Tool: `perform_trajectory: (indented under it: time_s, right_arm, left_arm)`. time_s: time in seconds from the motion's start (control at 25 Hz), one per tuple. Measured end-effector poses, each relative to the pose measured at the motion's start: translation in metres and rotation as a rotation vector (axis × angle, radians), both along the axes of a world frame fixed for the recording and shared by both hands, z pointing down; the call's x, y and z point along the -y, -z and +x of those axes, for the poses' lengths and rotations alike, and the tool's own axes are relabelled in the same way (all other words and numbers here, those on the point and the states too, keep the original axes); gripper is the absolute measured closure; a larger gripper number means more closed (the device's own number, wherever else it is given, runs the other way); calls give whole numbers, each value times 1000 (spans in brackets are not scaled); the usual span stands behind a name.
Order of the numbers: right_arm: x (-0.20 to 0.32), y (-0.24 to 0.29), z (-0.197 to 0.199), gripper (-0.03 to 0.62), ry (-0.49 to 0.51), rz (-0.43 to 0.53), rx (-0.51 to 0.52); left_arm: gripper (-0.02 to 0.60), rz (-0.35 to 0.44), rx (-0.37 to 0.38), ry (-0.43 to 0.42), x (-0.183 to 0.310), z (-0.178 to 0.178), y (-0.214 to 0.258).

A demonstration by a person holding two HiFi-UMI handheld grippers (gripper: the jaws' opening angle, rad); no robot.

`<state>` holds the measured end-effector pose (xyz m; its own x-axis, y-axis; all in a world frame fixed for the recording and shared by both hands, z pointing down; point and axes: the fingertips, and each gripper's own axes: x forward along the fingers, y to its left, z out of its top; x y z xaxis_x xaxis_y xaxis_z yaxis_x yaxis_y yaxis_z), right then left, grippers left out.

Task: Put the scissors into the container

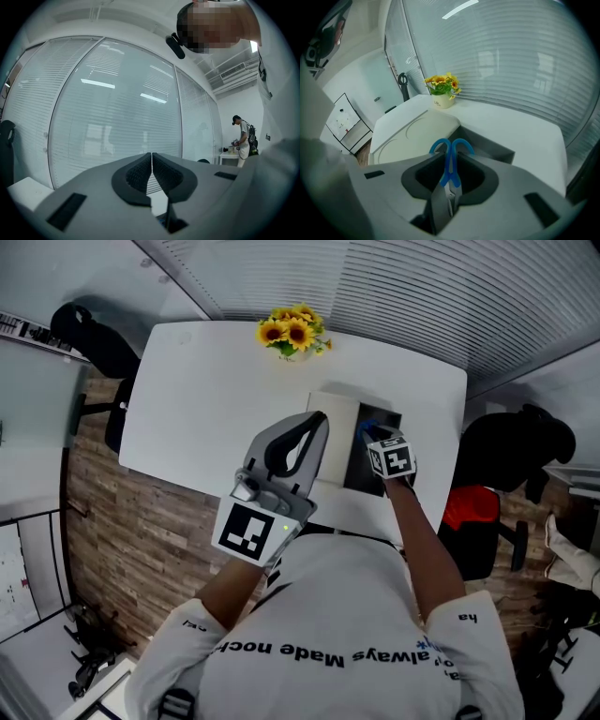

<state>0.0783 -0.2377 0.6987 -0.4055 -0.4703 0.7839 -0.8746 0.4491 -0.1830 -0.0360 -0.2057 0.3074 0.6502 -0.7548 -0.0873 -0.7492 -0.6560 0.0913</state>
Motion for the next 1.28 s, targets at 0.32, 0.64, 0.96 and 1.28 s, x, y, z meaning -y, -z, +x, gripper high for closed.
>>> perform_trajectory:
  time_s: [0.32, 0.64, 0.96, 1.28]
  right_arm:
    - [8, -3, 5, 499, -42, -61, -46]
    - [11, -15, 3, 499, -48, -103, -66]
    - [15, -16, -3, 499, -40, -137, -73]
    - [13, -25, -10, 500, -47, -175, -73]
  left_arm:
    - [557, 2, 1, 1, 1, -2, 1]
    - [557, 2, 0, 4, 4, -4, 1]
    - [557, -2, 0, 4, 6, -7, -1]
    - [557, -5, -1, 6, 6, -9, 0]
